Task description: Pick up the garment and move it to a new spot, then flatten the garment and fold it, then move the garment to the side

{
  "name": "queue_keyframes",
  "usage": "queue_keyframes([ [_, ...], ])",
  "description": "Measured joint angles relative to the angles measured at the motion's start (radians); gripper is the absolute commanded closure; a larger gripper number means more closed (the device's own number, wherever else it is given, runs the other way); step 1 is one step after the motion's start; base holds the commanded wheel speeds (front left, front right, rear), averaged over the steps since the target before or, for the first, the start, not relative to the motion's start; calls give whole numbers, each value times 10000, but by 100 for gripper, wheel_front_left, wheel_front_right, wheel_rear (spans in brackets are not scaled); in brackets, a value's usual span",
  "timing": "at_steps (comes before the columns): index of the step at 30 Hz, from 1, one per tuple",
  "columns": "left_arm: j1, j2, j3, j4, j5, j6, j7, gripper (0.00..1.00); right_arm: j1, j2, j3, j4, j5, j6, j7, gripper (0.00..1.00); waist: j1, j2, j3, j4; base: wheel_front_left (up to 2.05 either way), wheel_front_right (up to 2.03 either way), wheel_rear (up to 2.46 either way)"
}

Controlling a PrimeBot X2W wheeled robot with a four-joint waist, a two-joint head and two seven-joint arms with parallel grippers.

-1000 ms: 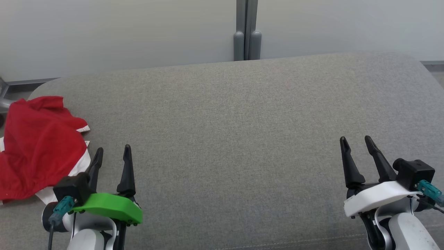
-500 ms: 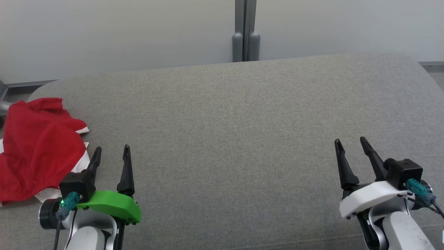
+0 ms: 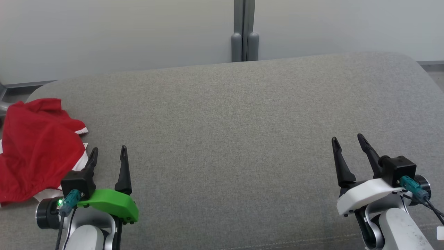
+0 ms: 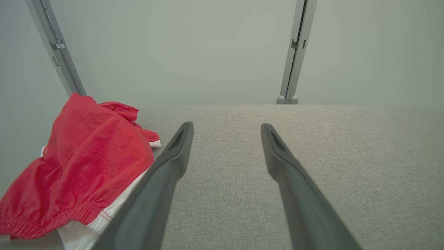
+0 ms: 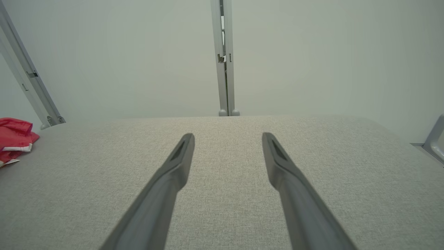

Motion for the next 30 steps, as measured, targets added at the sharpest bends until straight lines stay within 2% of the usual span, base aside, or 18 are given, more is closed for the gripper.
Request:
queue_keyframes([
  [6,-124,48,-19,178,272,33,-4,0,-148,35,-25,102,-408,2,-42,0,0,0,-1,-4,0,0,0],
  [19,-143,27,6,207,119,119,-12,0,-153,132,-132,100,-153,0,-113,0,0,0,37,212,0,0,0],
  [30,-254,42,61,205,-84,293,-117,0,-136,111,226,-176,-29,2,-113,0,0,0,71,1154,0,0,0],
])
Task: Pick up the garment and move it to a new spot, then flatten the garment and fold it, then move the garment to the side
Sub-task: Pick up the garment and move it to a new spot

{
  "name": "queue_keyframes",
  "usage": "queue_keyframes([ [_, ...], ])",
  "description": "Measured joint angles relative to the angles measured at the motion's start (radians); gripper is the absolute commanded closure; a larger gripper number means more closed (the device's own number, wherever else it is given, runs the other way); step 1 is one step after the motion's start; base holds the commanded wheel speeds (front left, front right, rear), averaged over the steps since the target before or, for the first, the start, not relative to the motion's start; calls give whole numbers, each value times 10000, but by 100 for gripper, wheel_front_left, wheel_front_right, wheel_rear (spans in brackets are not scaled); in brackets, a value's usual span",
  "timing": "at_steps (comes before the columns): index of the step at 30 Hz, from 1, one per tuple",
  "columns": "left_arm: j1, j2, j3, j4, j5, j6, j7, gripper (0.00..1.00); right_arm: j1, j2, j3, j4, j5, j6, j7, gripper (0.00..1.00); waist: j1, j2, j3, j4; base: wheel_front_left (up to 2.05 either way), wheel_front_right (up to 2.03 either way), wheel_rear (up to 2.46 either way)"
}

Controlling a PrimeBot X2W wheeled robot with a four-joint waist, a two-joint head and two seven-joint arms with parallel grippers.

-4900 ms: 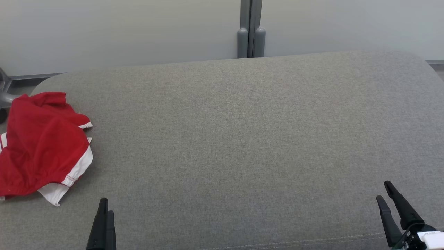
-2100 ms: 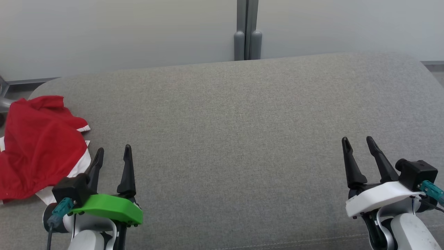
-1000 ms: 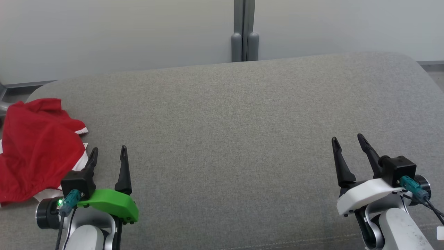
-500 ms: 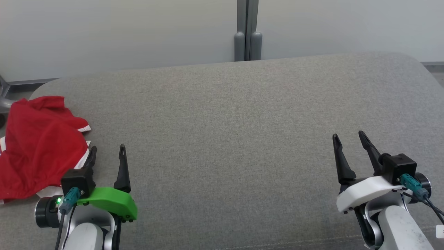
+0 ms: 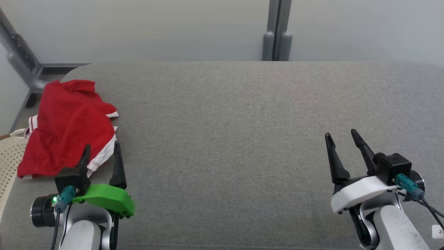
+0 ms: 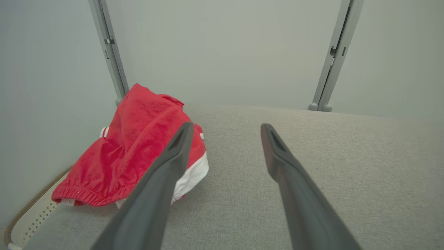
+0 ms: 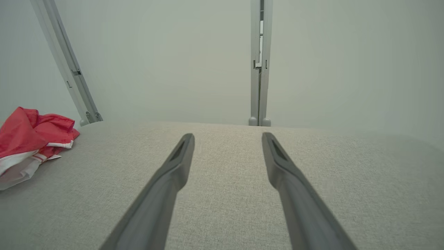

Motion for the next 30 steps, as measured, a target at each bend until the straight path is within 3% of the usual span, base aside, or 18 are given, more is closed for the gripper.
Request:
queue_keyframes([
  [18,112,155,307,-117,-355,224,-161,0,15,270,573,27,194,0,-6,0,0,0,-27,2495,0,0,0],
  [30,128,169,205,-307,-397,309,-25,0,-63,286,715,174,224,0,-96,0,0,0,31,2912,0,0,0],
])
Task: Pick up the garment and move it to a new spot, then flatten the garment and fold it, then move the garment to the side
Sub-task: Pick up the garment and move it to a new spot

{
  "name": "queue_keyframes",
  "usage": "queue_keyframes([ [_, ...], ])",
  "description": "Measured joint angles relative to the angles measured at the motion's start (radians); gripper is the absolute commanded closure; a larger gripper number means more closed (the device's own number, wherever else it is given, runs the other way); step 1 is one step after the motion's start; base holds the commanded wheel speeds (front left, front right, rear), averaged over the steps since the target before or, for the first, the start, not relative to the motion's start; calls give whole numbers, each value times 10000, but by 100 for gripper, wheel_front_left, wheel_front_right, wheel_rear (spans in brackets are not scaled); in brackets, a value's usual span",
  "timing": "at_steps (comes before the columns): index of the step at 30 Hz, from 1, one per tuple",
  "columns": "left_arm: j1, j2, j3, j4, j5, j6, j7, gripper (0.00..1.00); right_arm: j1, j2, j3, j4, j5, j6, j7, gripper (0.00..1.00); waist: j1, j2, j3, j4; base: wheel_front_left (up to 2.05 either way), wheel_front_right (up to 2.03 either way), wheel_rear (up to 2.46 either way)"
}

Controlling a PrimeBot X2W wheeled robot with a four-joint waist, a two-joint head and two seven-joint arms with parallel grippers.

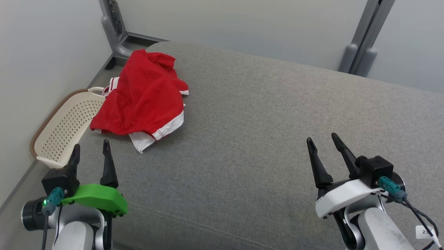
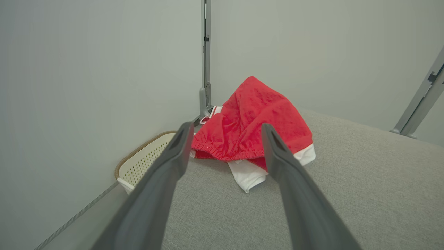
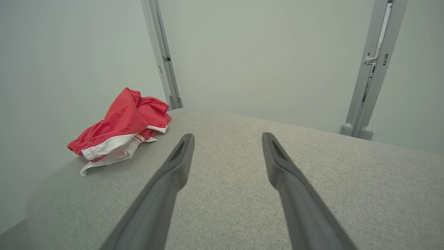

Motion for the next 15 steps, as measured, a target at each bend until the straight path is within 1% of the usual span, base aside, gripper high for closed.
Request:
queue_keyframes([
  [3,1,13,-29,-21,-109,-31,92,0,-23,-6,23,15,29,0,-10,0,0,0,18,-41,0,0,0],
  [5,-29,63,-69,-21,-313,-190,424,0,-25,-12,44,8,29,0,-23,0,0,0,40,-85,0,0,0],
  [8,-247,217,-56,-69,-485,-288,901,0,-63,-15,140,-13,29,0,8,0,0,0,78,-189,0,0,0],
  [11,-627,403,-54,-119,-600,-399,1476,0,-152,-40,144,-63,27,0,54,0,0,0,167,-352,0,0,0],
  [15,-1233,491,-54,8,-1034,-639,2249,0,-272,-107,198,-127,19,0,104,0,0,0,390,-614,0,0,0],
])
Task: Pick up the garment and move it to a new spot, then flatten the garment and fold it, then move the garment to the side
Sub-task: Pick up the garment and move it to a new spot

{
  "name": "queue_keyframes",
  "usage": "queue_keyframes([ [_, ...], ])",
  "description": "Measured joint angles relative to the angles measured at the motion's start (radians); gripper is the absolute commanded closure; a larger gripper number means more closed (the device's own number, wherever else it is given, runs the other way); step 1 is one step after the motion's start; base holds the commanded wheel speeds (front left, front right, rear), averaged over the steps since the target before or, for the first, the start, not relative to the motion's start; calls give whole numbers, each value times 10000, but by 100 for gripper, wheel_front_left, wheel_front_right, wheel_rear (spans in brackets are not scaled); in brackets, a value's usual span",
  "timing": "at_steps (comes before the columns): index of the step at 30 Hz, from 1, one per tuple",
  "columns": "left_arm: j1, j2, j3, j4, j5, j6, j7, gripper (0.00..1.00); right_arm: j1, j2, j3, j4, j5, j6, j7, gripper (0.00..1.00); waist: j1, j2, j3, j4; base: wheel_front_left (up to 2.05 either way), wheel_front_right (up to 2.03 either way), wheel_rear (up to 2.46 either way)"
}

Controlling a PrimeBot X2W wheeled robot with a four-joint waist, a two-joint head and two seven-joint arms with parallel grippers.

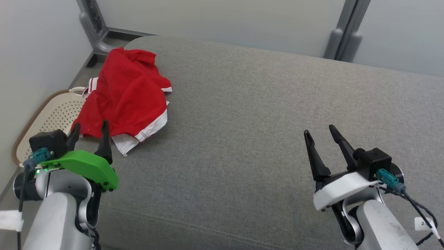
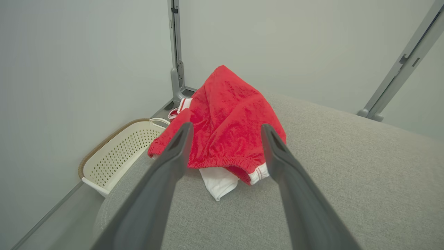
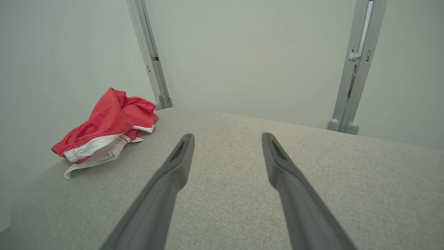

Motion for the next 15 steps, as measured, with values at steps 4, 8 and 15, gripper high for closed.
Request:
queue_keyframes([
  [4,-543,117,-65,596,-198,-259,658,0,-325,-23,65,-123,-19,0,81,0,0,0,288,-383,0,0,0],
  [8,-1205,255,-171,1432,-399,-573,1248,0,-533,-92,104,-201,-40,0,107,0,0,0,707,-769,0,0,0],
  [15,-2362,679,-268,3118,-650,-1091,2008,0,-959,-119,192,-265,-46,0,81,0,0,0,1607,-1457,0,0,0],
])
